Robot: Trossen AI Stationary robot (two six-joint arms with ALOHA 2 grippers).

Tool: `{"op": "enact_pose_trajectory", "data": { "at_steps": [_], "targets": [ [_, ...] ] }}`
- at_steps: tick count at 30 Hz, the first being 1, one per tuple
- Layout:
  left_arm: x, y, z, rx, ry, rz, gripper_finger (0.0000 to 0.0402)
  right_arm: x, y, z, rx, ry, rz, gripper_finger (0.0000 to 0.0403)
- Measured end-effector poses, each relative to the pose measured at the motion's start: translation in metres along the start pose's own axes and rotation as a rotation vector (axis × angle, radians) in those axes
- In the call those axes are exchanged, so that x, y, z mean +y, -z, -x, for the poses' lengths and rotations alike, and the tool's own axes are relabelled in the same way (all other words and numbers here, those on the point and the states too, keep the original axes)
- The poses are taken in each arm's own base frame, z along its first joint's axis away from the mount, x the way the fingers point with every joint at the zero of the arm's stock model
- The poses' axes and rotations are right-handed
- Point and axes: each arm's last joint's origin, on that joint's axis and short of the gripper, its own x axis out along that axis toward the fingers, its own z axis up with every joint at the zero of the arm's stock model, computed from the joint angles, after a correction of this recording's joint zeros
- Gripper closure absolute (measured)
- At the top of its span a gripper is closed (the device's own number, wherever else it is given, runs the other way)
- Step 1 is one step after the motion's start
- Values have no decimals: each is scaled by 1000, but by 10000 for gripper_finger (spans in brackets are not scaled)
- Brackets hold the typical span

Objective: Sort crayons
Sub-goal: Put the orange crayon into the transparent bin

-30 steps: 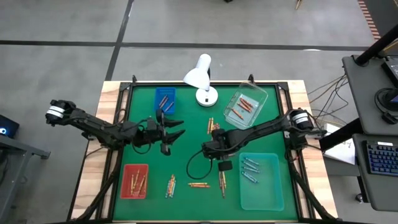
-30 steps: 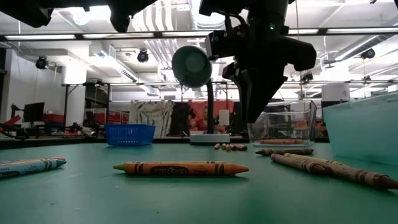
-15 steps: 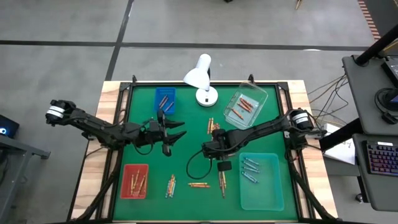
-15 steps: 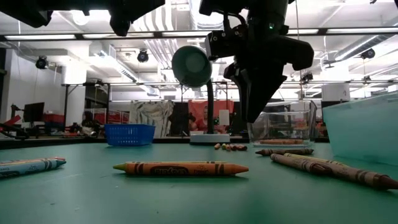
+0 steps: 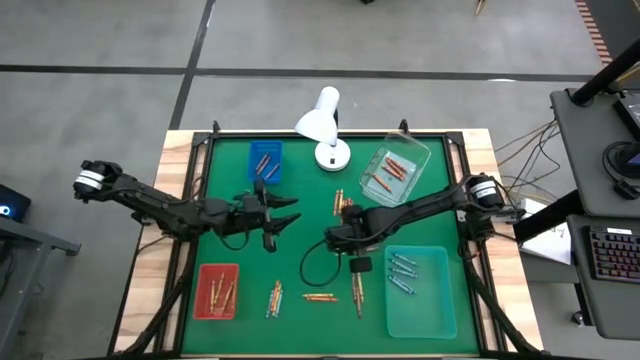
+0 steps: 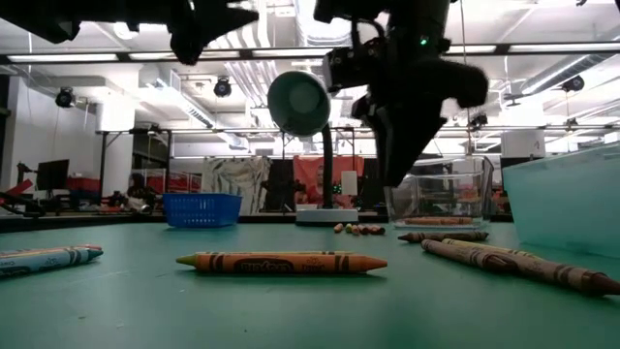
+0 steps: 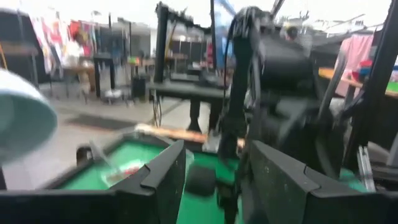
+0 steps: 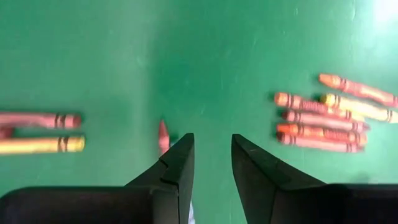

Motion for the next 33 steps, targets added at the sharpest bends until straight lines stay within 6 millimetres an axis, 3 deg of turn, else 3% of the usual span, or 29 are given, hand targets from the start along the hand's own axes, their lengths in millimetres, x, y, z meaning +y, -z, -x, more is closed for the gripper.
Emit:
{"op": "enact_pose_trajectory", "data": {
  "at_steps": [8, 15, 23, 33],
  "targets": [
    [-4, 40, -17, 155, -29, 79, 238, -4, 13, 32, 2, -2, -33, 319],
    [-7, 73, -56, 319, -100, 40, 238, -10, 23, 76, -120, -9, -74, 330],
    [15, 102, -103, 489, -229, -57, 238, -11, 40, 118, -235, -26, -140, 326],
    [37, 138, -123, 556, -310, -102, 238, 3, 44, 131, -283, -53, -135, 330]
  ]
}}
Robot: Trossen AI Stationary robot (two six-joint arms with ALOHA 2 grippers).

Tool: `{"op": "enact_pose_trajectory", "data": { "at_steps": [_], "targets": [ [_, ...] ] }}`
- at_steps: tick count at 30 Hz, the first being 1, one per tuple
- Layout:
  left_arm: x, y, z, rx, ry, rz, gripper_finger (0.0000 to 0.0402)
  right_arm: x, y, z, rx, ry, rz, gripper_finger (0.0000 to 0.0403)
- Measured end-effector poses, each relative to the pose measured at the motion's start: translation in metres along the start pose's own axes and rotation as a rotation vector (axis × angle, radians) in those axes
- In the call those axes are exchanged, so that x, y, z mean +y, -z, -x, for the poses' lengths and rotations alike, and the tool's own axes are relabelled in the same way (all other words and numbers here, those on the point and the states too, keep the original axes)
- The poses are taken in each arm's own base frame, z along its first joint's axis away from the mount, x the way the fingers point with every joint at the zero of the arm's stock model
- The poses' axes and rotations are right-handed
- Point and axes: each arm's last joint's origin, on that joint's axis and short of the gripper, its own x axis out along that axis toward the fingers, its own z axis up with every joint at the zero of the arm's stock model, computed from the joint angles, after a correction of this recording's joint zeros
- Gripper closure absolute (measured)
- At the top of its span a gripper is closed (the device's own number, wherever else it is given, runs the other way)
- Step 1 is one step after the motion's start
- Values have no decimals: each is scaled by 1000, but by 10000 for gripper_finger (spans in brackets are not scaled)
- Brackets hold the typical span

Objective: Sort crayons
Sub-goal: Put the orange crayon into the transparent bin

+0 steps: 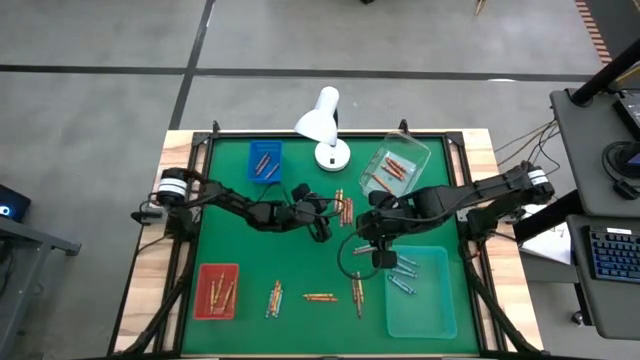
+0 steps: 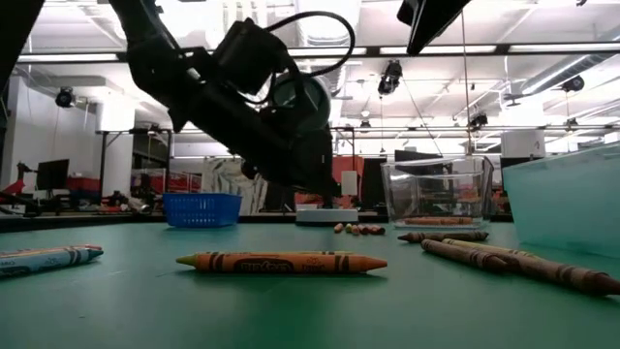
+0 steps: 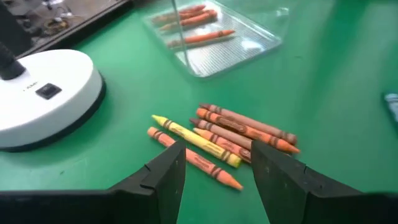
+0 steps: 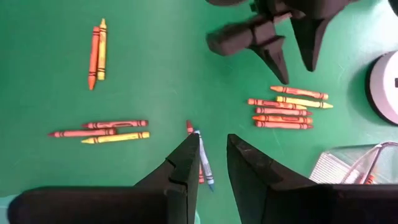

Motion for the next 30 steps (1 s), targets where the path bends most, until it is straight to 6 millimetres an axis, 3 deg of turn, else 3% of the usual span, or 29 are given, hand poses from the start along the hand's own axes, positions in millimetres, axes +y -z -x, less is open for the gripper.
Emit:
{"op": "enact_pose_trajectory", "data": {
  "at_steps": [11, 30],
  "targets": [
    [1, 12, -17, -73, -59, 62, 238, 13, 2, 0, 0, -18, -25, 332],
    [5, 35, -35, -60, -84, 68, 238, 16, 3, 1, -2, -17, -75, 330]
  ]
}}
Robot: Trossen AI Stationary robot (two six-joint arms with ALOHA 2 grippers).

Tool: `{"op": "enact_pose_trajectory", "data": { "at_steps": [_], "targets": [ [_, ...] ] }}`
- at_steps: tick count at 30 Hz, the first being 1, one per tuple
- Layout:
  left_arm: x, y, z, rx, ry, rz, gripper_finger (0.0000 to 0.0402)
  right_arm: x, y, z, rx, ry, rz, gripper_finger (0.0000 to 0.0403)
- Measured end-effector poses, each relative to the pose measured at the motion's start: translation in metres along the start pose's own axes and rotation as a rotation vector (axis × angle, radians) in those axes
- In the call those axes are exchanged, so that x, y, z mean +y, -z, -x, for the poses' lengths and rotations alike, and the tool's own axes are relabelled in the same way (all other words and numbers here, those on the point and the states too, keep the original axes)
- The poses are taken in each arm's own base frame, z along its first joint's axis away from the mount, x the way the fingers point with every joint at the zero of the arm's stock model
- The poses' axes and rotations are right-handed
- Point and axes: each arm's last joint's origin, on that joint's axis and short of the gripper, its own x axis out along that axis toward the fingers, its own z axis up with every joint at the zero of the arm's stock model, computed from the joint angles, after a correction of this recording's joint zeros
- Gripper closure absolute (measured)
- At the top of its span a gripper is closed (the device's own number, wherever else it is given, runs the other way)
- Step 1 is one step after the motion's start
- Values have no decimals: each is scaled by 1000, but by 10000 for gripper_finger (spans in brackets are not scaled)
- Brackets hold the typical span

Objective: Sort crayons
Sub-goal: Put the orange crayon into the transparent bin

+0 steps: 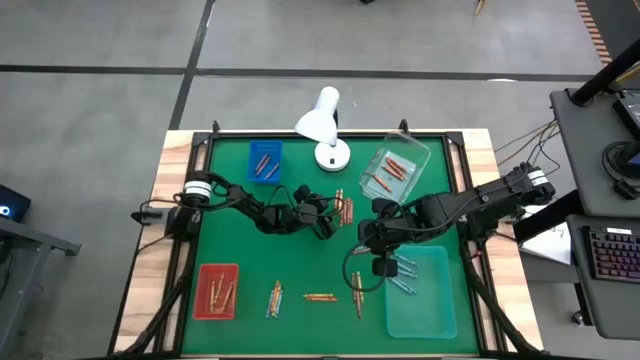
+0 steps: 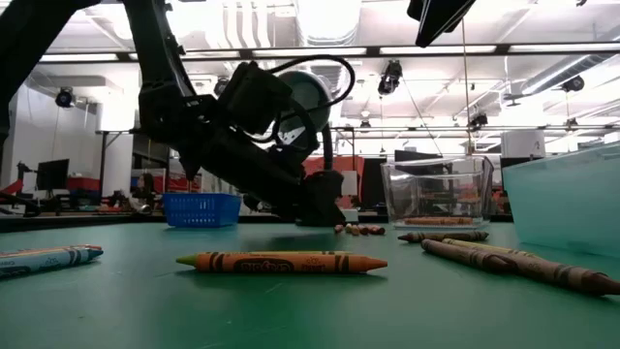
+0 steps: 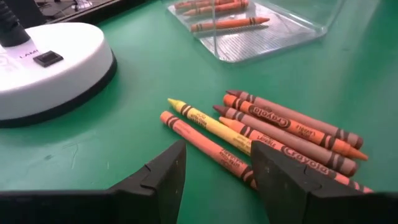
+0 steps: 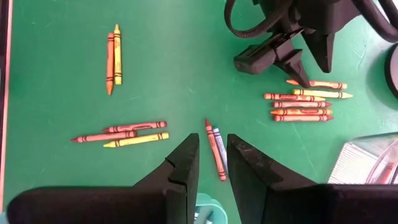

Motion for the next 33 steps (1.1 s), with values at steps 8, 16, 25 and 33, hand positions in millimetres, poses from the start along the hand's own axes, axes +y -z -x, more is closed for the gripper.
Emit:
{"op": "enact_pose_trajectory", "data": {
  "at_steps": [8, 16, 25, 33],
  "targets": [
    [0, 4, -2, 5, -3, 12, 238, 0, 0, 0, -2, 0, -16, 330],
    [1, 5, -1, 9, -33, 7, 238, 0, 0, 0, -4, -1, -16, 330],
    [2, 6, -1, 17, -61, 4, 238, 0, -1, 0, -10, 15, -33, 330],
    [4, 8, -1, 28, -125, -15, 256, 0, -1, -5, 3, 19, -33, 330]
  ]
}}
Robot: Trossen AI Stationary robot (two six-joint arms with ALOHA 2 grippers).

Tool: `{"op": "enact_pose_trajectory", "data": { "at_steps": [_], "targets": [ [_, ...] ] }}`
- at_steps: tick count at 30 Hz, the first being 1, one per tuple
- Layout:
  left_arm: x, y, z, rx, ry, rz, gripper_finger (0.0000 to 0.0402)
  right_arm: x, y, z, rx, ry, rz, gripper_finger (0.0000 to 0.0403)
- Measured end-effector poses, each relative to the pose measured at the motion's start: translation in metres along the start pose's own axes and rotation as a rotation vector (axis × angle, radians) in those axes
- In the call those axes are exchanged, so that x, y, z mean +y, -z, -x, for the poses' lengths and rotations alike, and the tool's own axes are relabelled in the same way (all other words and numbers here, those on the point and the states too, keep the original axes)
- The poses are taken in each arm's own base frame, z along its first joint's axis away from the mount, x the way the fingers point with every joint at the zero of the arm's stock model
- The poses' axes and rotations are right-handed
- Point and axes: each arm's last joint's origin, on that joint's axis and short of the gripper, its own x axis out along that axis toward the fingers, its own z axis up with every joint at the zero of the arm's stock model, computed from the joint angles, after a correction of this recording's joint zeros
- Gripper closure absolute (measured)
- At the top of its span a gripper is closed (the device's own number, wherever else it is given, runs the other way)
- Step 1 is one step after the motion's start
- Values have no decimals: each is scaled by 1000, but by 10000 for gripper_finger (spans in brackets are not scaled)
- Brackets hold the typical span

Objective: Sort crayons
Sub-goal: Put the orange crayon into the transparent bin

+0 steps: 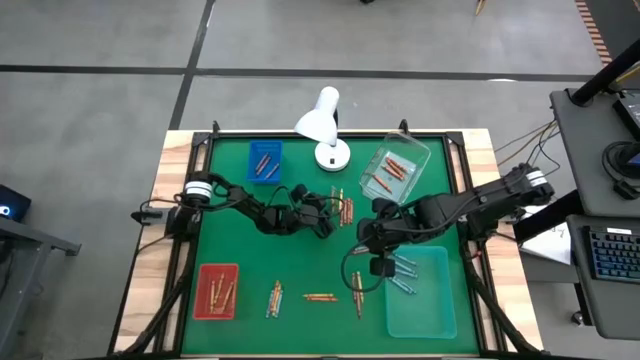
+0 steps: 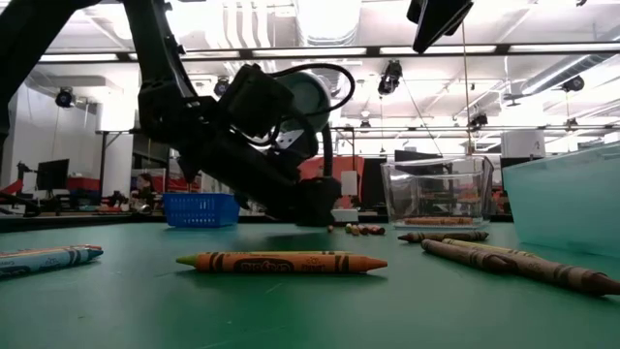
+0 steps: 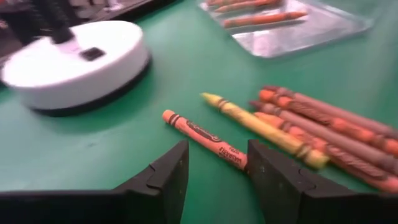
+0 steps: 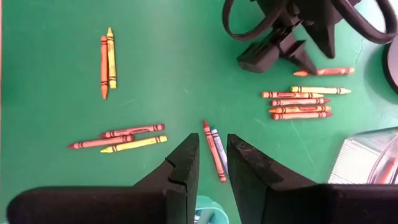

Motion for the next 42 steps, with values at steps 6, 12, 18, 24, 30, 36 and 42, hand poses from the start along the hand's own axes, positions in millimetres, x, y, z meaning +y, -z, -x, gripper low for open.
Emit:
{"op": "enact_pose_trajectory", "data": {
  "at_steps": [6, 12, 18, 24, 30, 36, 42],
  "targets": [
    [2, 6, 0, 46, -37, -42, 292, 1, 0, -5, 14, 5, 3, 330],
    [2, 7, 0, 58, -25, -29, 342, 1, 0, -5, 14, 5, 3, 330],
    [2, 7, 1, 58, -20, -26, 377, 1, 0, -5, 14, 5, 3, 330],
    [-2, -2, 13, 55, -5, -47, 386, -1, -3, -5, -34, 81, -70, 333],
    [7, -32, 45, -31, 37, -7, 399, -15, -9, -7, -80, 159, -207, 344],
    [34, -54, 90, -125, 69, 27, 401, -39, -18, -19, -70, 204, -285, 356],
    [58, -67, 128, -216, 101, 42, 401, -64, -29, -38, -68, 207, -328, 360]
  ]
}}
